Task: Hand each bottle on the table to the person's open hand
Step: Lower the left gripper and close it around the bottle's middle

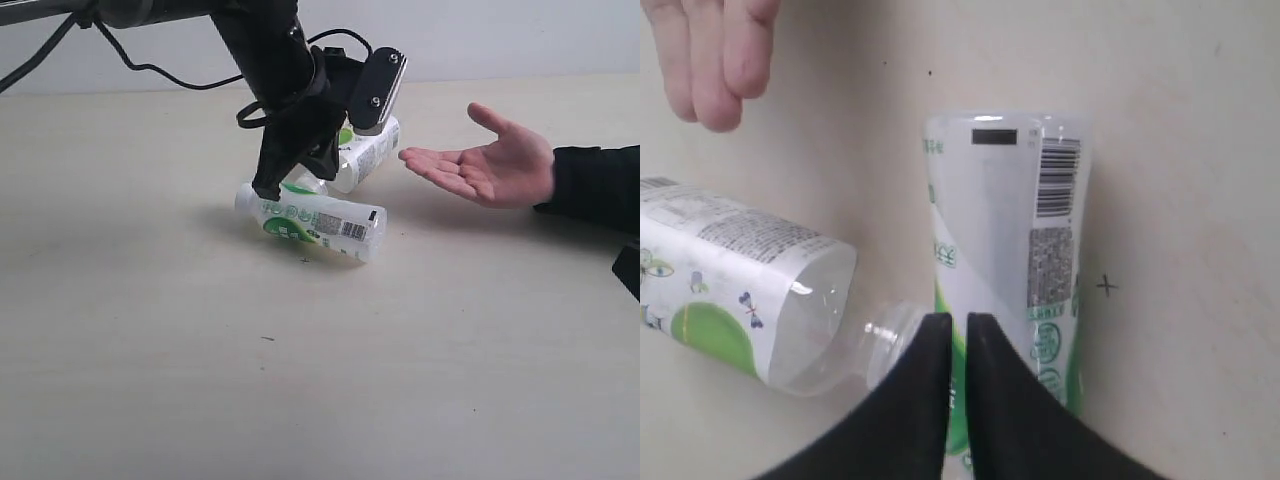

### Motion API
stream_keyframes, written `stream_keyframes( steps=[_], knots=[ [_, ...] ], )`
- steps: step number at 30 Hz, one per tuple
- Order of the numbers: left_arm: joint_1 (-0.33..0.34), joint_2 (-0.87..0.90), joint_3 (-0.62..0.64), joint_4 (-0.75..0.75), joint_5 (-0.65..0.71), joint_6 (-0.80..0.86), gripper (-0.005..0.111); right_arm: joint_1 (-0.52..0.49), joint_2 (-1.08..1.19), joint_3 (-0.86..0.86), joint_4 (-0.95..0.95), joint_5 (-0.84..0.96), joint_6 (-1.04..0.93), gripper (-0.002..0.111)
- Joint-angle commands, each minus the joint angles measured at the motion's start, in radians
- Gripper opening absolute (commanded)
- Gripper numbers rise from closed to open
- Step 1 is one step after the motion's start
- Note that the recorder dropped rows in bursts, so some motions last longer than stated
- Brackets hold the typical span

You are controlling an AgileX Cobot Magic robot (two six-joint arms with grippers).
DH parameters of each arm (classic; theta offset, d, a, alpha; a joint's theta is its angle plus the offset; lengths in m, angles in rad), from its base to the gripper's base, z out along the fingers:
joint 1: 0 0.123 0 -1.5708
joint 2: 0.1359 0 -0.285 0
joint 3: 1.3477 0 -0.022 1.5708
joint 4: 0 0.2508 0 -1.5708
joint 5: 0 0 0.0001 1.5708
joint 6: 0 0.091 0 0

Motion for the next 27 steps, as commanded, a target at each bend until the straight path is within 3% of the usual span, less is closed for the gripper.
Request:
stream_keyframes(
  steps=[1, 6, 27],
  knots=[
    [-0.004, 0.000, -0.008, -0.014, -0.002, 0.005, 0.034, -0.003, -0.003, 0.005, -0.005, -0.001, -0.001, 0.000],
    [-0.004, 0.019, -0.008, -0.035, -0.002, 0.005, 0.066, -0.003, -0.003, 0.005, -0.005, -0.001, -0.001, 0.000],
    [-0.004, 0.113, -0.008, -0.035, -0.073, 0.001, 0.068, -0.003, -0.003, 0.005, -0.005, -0.001, -0.001, 0.000]
  ],
)
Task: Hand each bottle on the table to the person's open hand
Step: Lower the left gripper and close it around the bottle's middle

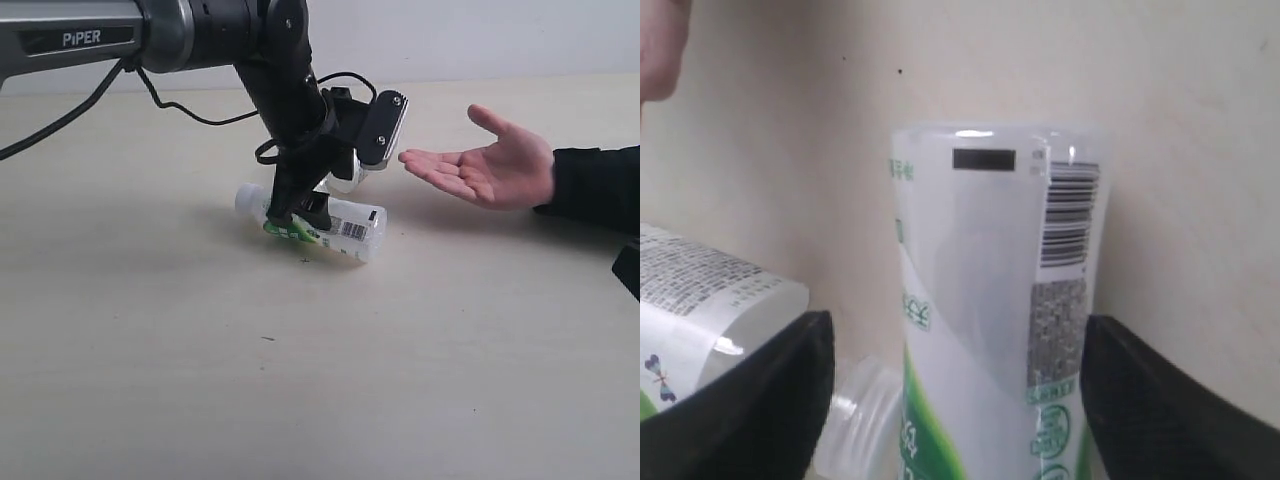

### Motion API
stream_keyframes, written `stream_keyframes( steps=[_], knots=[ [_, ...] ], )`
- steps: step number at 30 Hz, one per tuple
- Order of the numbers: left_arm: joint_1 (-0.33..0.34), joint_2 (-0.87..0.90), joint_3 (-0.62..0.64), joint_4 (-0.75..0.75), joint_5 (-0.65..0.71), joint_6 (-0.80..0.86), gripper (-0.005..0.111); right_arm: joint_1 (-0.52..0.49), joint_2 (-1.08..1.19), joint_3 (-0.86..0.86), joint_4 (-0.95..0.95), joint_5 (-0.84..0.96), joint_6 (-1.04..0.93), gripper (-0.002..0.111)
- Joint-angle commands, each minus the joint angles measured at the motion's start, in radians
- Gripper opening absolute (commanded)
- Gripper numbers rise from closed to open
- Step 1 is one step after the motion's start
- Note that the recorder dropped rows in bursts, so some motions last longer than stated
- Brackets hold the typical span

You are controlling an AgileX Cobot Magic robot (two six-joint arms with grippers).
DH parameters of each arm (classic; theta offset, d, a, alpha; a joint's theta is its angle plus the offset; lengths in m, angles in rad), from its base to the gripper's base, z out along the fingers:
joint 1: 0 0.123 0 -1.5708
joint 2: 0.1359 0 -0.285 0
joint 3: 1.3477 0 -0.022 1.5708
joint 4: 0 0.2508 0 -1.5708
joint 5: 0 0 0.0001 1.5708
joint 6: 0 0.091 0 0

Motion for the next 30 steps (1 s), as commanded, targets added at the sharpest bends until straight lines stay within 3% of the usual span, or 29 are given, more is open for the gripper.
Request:
stream_keyframes(
  steps=[1, 9, 30],
  knots=[
    [-0.003, 0.017, -0.008, -0.013, -0.010, -0.003, 0.068, -0.003, -0.003, 0.005, -0.005, -0.001, -0.001, 0.000],
    [-0.003, 0.061, -0.008, -0.013, -0.021, -0.059, 0.076, -0.003, -0.003, 0.005, -0.005, -0.001, -0.001, 0.000],
    [-0.022, 0.086, -0.008, -0.017, 0.001, -0.084, 0.075, -0.003, -0.003, 0.005, -0.006, -0.020, -0.001, 0.000]
  ],
)
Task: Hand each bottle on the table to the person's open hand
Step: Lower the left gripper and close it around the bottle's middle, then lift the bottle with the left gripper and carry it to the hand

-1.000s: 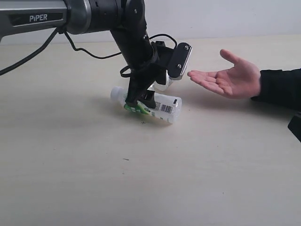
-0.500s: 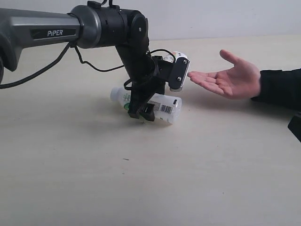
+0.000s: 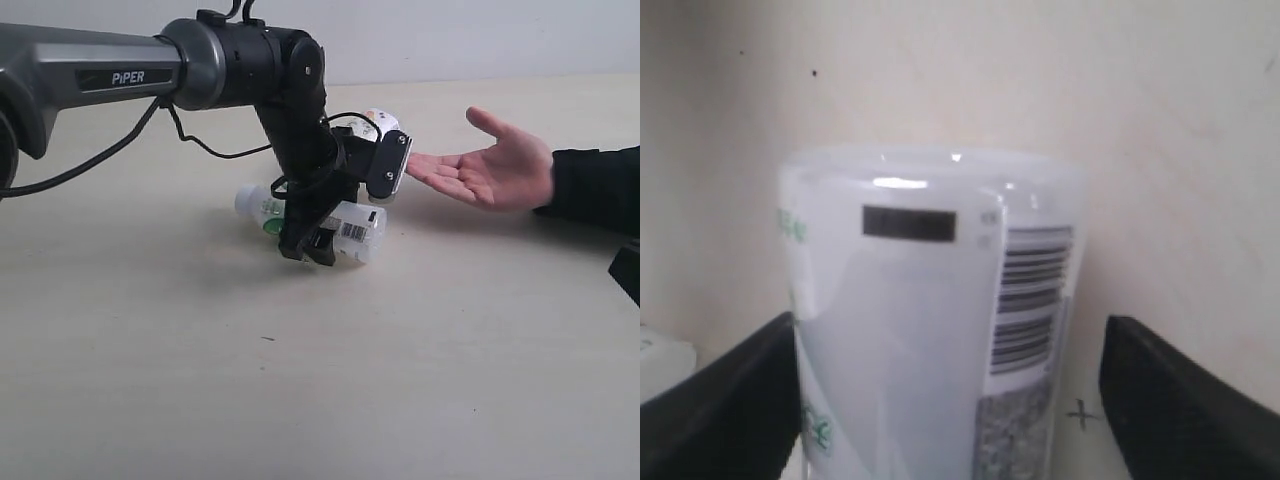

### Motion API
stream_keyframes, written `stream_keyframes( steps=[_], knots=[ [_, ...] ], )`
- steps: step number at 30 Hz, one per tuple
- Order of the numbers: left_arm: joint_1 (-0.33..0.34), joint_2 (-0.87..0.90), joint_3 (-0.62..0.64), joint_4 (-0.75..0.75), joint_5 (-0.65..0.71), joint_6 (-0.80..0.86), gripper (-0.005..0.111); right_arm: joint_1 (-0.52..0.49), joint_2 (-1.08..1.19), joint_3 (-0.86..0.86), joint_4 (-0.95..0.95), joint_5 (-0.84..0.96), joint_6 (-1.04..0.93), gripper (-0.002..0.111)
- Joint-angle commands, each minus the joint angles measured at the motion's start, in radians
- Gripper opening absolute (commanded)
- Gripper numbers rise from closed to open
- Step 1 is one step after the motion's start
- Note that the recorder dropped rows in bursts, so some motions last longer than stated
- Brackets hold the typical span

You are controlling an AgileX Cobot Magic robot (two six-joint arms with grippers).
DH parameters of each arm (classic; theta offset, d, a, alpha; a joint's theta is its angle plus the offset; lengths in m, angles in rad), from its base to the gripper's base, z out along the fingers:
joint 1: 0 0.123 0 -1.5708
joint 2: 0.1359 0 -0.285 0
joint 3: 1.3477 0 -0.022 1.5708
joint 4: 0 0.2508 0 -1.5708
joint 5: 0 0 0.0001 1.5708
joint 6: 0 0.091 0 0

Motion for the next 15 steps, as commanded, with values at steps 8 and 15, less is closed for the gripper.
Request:
stream_keyframes(
  steps=[8, 15],
  knots=[
    [-0.004, 0.012, -0.008, -0.007, 0.018, -0.038, 0.075, -0.003, -0.003, 0.005, -0.006, -0.005, -0.001, 0.000],
    [-0.004, 0.012, -0.008, -0.003, 0.073, -0.039, 0.055, -0.003, -0.003, 0.005, -0.006, -0.005, -0.001, 0.000]
  ],
)
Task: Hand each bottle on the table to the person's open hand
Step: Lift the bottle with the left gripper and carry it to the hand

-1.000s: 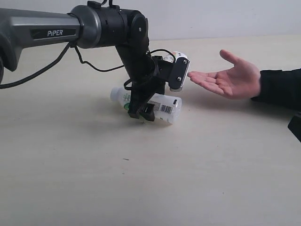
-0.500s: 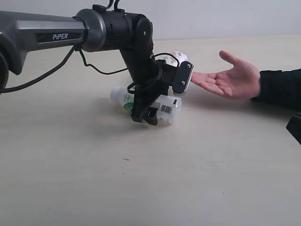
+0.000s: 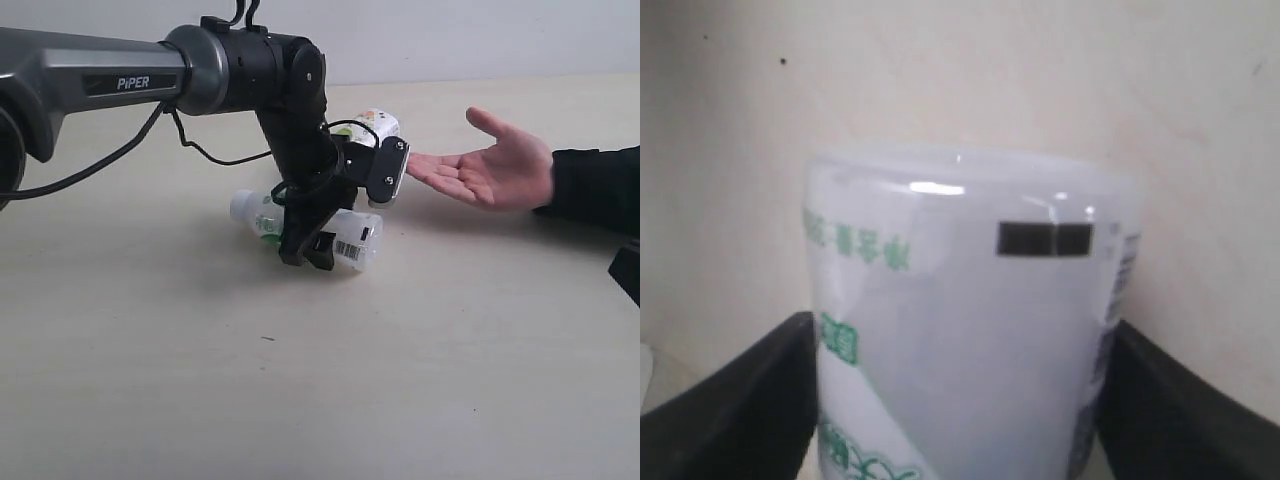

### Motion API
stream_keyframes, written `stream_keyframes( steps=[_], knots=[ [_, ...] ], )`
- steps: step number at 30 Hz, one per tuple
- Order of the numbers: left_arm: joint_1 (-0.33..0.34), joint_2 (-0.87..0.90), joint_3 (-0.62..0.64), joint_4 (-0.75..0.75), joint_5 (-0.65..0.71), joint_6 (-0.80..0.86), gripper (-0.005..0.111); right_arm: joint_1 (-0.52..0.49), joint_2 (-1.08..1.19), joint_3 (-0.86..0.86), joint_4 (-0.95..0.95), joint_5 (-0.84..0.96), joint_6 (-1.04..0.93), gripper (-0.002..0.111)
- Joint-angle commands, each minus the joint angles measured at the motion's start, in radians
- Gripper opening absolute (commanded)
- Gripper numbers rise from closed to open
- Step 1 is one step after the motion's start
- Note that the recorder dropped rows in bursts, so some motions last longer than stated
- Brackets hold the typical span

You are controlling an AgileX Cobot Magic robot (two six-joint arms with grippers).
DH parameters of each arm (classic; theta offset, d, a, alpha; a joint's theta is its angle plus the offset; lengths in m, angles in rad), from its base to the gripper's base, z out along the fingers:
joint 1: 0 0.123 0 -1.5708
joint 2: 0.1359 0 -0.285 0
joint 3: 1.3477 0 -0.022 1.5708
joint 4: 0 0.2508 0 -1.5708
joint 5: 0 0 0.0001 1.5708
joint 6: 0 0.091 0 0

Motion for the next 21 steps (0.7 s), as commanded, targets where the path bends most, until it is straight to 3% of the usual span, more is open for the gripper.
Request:
stream_keyframes(
  steps=[1, 4, 7, 14, 17, 21],
  knots=[
    [-0.002, 0.000, -0.008, -0.001, 0.084, -0.010, 0.049, -0.003, -0.003, 0.005, -0.006, -0.005, -0.001, 0.000],
    [-0.002, 0.000, -0.008, 0.000, 0.174, -0.010, 0.019, -0.003, -0.003, 0.005, -0.006, -0.005, -0.001, 0.000],
    [-0.002, -0.002, -0.008, 0.002, 0.202, -0.008, 0.000, -0.003, -0.003, 0.005, -0.006, -0.005, -0.001, 0.000],
    [-0.002, -0.094, -0.008, 0.089, 0.259, -0.071, 0.000, -0.003, -0.003, 0.005, -0.006, -0.005, -0.001, 0.000],
    [-0.011, -0.199, -0.008, 0.098, 0.201, -0.049, 0.000, -0.003, -0.003, 0.005, -0.006, -0.005, -0.001, 0.000],
    [-0.079, -0.277, -0.008, 0.097, 0.105, 0.276, 0.000, -0.003, -0.003, 0.005, -0.006, -0.005, -0.001, 0.000]
  ],
)
